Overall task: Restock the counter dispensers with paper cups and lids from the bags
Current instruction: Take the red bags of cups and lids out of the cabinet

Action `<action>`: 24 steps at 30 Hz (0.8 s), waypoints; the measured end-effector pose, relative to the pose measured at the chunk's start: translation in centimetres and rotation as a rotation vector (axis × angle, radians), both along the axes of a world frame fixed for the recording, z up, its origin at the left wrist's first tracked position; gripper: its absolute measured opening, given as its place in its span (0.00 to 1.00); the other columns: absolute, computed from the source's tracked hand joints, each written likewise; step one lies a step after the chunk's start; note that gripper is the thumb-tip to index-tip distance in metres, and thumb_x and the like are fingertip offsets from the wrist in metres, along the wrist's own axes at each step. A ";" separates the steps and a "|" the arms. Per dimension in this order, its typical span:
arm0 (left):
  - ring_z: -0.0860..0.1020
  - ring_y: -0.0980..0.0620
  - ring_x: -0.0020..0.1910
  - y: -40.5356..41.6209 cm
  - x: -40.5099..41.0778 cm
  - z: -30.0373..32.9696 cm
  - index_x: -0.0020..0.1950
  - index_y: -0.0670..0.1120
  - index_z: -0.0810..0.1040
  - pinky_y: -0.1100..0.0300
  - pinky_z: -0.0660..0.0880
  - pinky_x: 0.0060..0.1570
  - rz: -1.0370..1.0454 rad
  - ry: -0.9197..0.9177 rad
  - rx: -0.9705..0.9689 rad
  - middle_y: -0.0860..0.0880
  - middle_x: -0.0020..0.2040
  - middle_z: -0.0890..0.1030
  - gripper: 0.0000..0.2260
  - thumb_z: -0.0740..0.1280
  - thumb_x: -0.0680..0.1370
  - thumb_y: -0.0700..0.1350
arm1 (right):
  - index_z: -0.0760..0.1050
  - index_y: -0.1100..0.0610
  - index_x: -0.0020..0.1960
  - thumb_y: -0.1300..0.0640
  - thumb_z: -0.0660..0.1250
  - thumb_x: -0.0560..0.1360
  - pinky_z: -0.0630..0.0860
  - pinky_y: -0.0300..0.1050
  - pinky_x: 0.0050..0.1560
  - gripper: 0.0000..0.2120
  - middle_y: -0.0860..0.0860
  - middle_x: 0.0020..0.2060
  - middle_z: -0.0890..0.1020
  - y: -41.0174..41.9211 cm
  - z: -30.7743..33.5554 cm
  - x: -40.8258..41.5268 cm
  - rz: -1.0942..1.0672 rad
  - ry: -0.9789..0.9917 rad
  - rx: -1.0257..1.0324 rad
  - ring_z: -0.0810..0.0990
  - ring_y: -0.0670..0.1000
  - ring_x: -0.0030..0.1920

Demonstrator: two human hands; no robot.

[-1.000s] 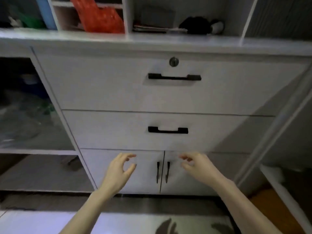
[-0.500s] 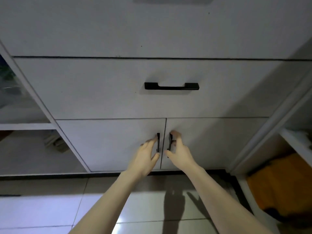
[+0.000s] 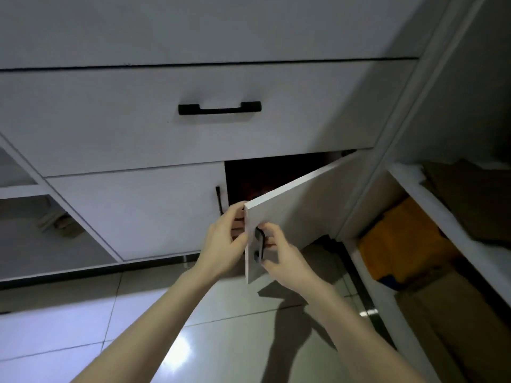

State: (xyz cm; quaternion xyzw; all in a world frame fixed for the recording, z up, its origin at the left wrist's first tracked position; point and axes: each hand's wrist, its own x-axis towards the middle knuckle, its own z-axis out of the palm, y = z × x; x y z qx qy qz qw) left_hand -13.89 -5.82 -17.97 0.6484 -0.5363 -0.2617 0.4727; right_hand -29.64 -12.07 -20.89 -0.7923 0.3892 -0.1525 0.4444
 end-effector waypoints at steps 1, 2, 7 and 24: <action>0.78 0.62 0.56 0.9 -0.8 0.3 0.67 0.57 0.71 0.63 0.76 0.55 -0.038 0.015 0.027 0.61 0.57 0.79 0.24 0.62 0.73 0.39 | 0.58 0.32 0.65 0.61 0.67 0.76 0.74 0.48 0.63 0.32 0.42 0.62 0.74 0.6 0.2 -1.2 -0.006 -0.005 0.000 0.74 0.44 0.62; 0.78 0.61 0.55 1.9 -1.8 0.9 0.65 0.59 0.71 0.64 0.76 0.55 -0.078 0.026 0.057 0.61 0.56 0.79 0.24 0.61 0.71 0.41 | 0.60 0.33 0.66 0.60 0.67 0.76 0.75 0.50 0.63 0.29 0.41 0.62 0.73 1.2 0.5 -2.5 -0.039 -0.020 -0.029 0.74 0.43 0.62; 0.81 0.57 0.54 3.8 -6.4 3.5 0.58 0.57 0.71 0.69 0.75 0.50 -0.285 -0.031 0.162 0.56 0.55 0.80 0.20 0.60 0.72 0.37 | 0.63 0.42 0.72 0.54 0.64 0.78 0.72 0.41 0.63 0.24 0.41 0.66 0.66 3.1 5.4 -7.0 -0.300 -0.247 -0.208 0.69 0.42 0.65; 0.53 0.58 0.77 -3.3 -28.3 0.0 0.80 0.51 0.50 0.68 0.48 0.72 -0.646 -0.200 0.208 0.54 0.79 0.54 0.37 0.61 0.74 0.35 | 0.66 0.56 0.72 0.64 0.54 0.80 0.63 0.42 0.69 0.21 0.52 0.71 0.70 -0.5 8.7 -26.0 -0.582 0.316 -0.329 0.67 0.52 0.71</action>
